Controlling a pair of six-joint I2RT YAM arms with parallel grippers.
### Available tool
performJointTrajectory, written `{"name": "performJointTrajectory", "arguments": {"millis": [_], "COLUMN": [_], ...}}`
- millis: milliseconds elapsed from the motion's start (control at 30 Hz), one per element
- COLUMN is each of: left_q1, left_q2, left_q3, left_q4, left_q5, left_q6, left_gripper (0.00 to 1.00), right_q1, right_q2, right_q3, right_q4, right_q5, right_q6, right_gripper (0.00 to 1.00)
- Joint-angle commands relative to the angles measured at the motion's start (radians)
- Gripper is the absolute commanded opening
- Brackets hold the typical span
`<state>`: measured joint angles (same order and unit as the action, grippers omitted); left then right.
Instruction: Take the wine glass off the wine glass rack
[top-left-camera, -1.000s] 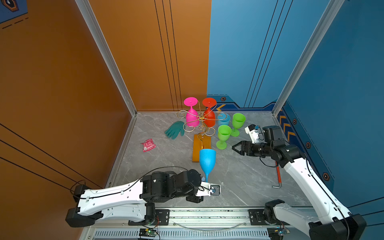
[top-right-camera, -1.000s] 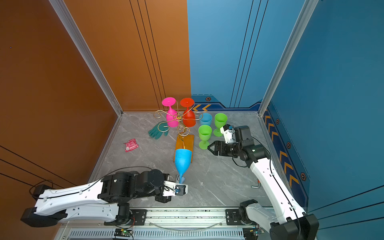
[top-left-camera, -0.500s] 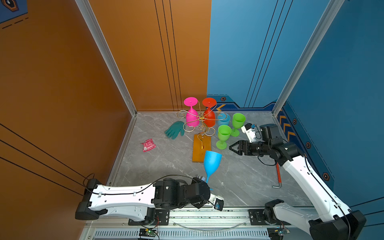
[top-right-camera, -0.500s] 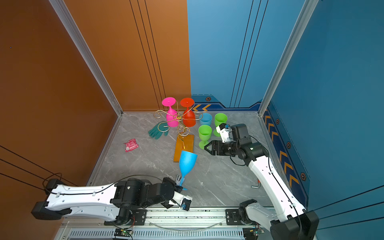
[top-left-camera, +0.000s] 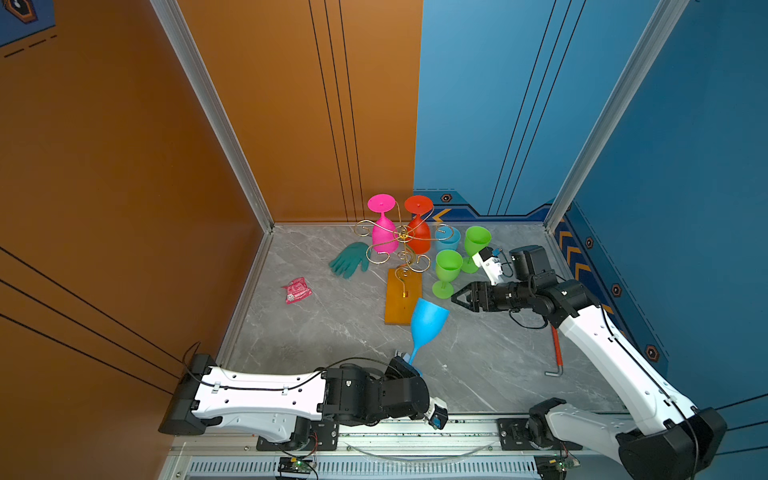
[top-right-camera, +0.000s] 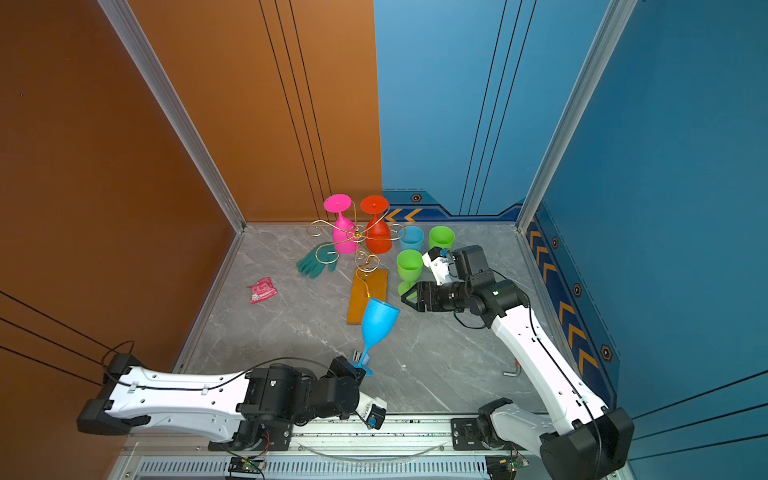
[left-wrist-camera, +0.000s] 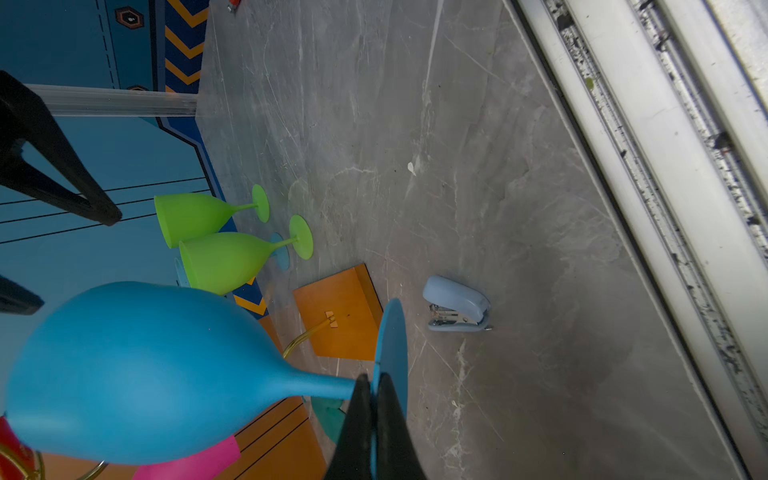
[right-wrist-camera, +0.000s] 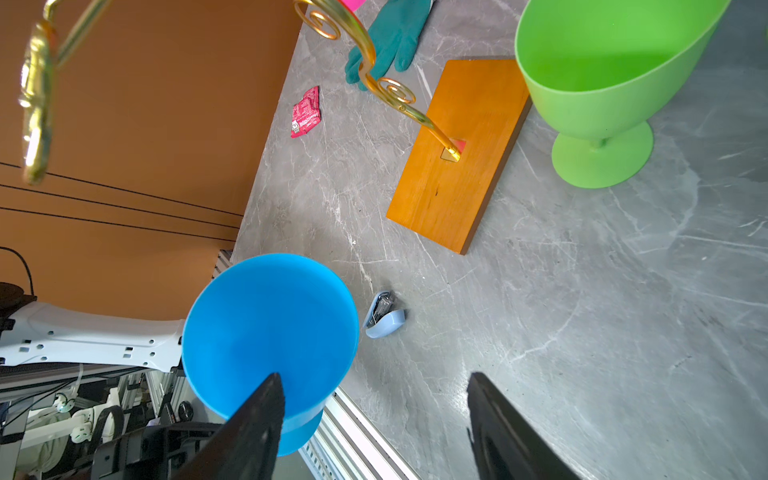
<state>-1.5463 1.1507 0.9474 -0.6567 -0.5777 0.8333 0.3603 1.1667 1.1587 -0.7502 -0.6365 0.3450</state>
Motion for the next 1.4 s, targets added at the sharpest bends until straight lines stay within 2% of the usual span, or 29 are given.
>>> {"name": "performJointTrajectory", "arguments": {"millis": [0,300,333,567,1100,1367], "left_q1": [-0.022,-0.03,-0.031,-0.034,-0.04,-0.039], "left_q2": [0.001,0.015,0.017,0.018,0.035,0.035], "left_q3": [-0.027,-0.062,-0.067,-0.101,-0.149,-0.163], "left_q4": [0.036,0.086,0.094,0.166,0.244,0.258], "left_q5": [-0.077,-0.139,-0.172,-0.223,-0.29,-0.306], "left_q6": [0.061,0.125,0.134,0.227,0.317,0.331], "left_gripper": [0.0,0.0,0.0,0.0,0.0,0.0], "right_q1": [0.01,0.038,0.041,0.058,0.067,0.068], "right_q2": [0.02,0.049,0.051,0.062,0.071,0.071], "right_q3": [0.03,0.036,0.036,0.034,0.029,0.023], "right_q4": [-0.024,-0.023,-0.023,-0.023,-0.02,-0.02], "right_q5": [-0.029,-0.046,-0.044,-0.048,-0.072,-0.077], "right_q6": [0.002,0.014,0.015,0.017,0.019,0.017], "right_gripper": [0.69,0.63,0.62,0.56,0.24,0.15]}}
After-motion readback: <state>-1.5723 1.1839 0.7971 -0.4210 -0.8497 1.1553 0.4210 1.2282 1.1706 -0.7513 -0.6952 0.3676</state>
